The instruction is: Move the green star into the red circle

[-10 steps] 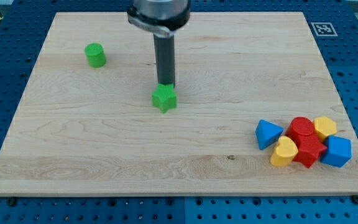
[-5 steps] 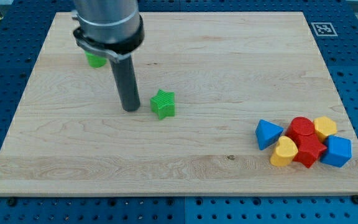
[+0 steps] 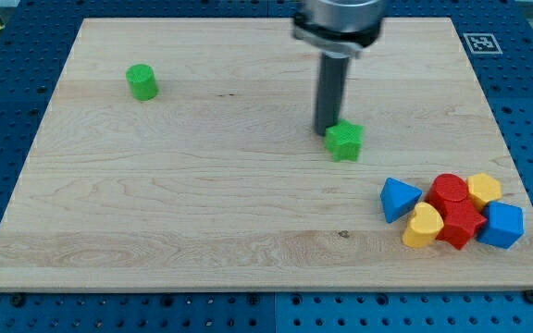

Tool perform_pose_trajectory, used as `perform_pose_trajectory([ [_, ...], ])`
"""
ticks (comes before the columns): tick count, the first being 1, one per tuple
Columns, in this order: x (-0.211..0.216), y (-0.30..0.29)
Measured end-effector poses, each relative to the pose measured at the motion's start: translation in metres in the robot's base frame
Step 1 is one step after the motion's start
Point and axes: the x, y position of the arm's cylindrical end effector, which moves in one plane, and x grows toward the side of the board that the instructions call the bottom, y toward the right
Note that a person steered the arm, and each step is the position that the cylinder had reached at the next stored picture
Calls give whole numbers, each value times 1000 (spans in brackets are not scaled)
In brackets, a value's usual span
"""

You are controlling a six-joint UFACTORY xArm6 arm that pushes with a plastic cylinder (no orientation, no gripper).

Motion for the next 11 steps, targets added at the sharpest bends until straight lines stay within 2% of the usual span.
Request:
perform_pose_trajectory([
  [1, 6, 55],
  [2, 6, 25],
  [3, 7, -31],
  [4, 24, -26],
  [6, 33, 52],
  [11, 38, 75],
])
